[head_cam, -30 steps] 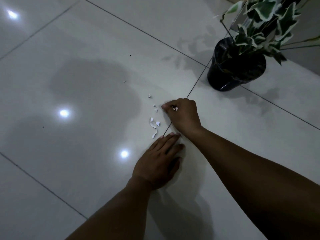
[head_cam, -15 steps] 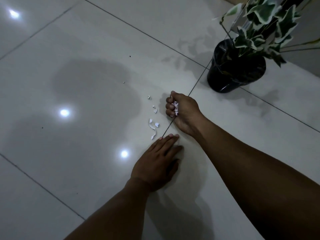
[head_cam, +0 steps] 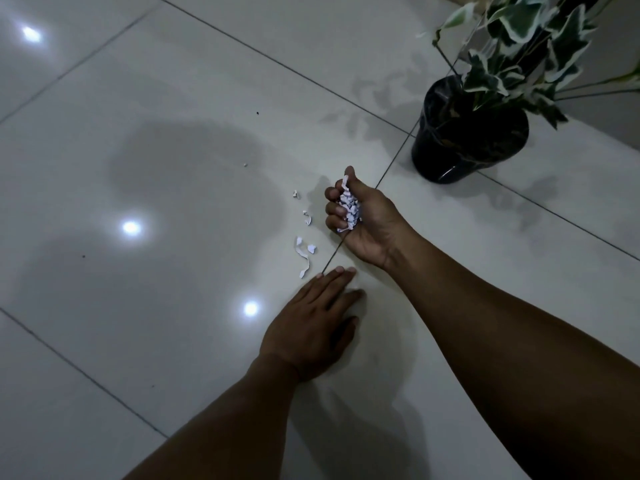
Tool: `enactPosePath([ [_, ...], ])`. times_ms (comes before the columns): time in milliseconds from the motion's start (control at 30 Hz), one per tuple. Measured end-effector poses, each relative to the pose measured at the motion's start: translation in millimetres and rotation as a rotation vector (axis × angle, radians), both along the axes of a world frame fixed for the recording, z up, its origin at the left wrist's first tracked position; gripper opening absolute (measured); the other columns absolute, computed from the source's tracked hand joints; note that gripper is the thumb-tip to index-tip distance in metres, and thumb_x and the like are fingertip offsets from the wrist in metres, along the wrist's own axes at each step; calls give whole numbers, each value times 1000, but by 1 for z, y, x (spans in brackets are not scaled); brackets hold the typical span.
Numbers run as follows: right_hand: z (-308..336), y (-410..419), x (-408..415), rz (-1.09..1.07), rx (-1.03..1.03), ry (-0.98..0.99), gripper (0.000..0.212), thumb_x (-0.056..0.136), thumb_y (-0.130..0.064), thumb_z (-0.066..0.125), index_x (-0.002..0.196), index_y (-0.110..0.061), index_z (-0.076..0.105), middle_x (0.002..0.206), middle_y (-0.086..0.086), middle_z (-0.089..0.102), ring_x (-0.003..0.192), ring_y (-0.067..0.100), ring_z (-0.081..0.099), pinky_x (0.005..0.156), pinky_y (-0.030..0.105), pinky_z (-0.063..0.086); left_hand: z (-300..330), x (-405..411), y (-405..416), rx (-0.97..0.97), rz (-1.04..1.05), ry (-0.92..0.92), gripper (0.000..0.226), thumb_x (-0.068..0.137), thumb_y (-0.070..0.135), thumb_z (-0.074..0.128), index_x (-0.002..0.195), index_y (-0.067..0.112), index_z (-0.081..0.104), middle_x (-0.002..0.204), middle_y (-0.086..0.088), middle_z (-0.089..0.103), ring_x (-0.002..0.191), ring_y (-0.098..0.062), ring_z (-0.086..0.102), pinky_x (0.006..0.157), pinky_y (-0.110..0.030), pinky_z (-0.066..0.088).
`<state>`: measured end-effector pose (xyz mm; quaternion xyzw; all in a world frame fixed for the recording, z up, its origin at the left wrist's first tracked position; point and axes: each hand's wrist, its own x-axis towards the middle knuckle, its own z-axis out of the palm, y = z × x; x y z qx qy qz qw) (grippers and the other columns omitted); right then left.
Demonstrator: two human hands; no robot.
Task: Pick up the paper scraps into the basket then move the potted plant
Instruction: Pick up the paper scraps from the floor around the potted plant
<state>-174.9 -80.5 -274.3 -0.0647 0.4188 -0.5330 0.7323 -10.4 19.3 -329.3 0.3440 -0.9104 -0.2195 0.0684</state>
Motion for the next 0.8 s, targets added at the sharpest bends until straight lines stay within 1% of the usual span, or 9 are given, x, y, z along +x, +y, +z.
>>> enactPosePath([
  [133, -4, 2, 4, -6, 0, 56, 27, 106, -24, 42, 83, -15, 53, 73, -2, 56, 42, 6, 34, 39, 17, 22, 0, 0, 0, 6, 1, -4, 48, 103, 46, 39, 147, 27, 47, 163, 2, 29, 152, -14, 19, 123, -26, 7],
  [267, -5, 3, 6, -5, -8, 111, 20, 105, -20, 43, 101, -9, 60, 71, -3, 49, 45, 6, 33, 42, 19, 22, 0, 0, 0, 12, -2, 0, 48, 103, 45, 39, 146, 27, 47, 163, 1, 30, 152, -16, 22, 122, -27, 9],
  [300, -4, 3, 6, -5, -6, 110, 21, 105, -19, 43, 102, -9, 61, 69, -4, 47, 46, 7, 34, 42, 19, 22, 0, 0, 0, 11, -2, 1, 48, 103, 45, 39, 146, 27, 47, 162, 0, 31, 152, -16, 22, 122, -27, 9],
  [400, -4, 1, 6, 24, -2, 53, 26, 105, -25, 42, 86, -14, 58, 65, -4, 43, 48, 8, 36, 43, 21, 23, 1, 0, 0, 7, 2, 0, 47, 103, 45, 39, 146, 27, 47, 162, 1, 30, 152, -16, 22, 121, -25, 5],
  [467, -5, -2, 6, 34, 7, 16, 30, 102, -27, 42, 75, -17, 49, 61, -4, 44, 48, 10, 36, 43, 22, 24, 1, 0, 0, 10, 6, 0, 47, 103, 45, 40, 146, 27, 47, 162, 2, 30, 152, -15, 21, 121, -24, 2],
  [533, -7, -4, 6, 31, 18, 7, 32, 100, -28, 43, 70, -18, 42, 61, -3, 43, 48, 11, 36, 43, 22, 24, 1, 0, 0, 8, 9, -1, 47, 102, 45, 41, 146, 27, 47, 162, 2, 30, 151, -15, 21, 120, -24, 1],
  [667, -8, -7, 7, 14, 57, 7, 36, 100, -31, 48, 68, -18, 40, 64, 1, 46, 47, 13, 38, 41, 22, 26, 1, 0, -1, 6, 8, -9, 48, 102, 46, 41, 146, 27, 47, 162, 1, 31, 151, -15, 22, 120, -24, -1],
  [733, -8, -8, 9, -12, 75, 41, 31, 100, -27, 51, 72, -17, 43, 66, 4, 53, 46, 12, 40, 41, 22, 25, 1, 0, -1, 0, 3, -10, 48, 102, 45, 41, 145, 27, 48, 162, 1, 31, 151, -15, 23, 120, -23, 0],
  [800, -7, -9, 13, -39, 101, 75, 24, 99, -21, 52, 76, -14, 48, 71, 6, 61, 43, 11, 41, 40, 21, 23, 0, 0, -1, 5, 0, -4, 48, 102, 45, 41, 145, 26, 48, 162, 1, 32, 151, -16, 23, 121, -25, 4],
])
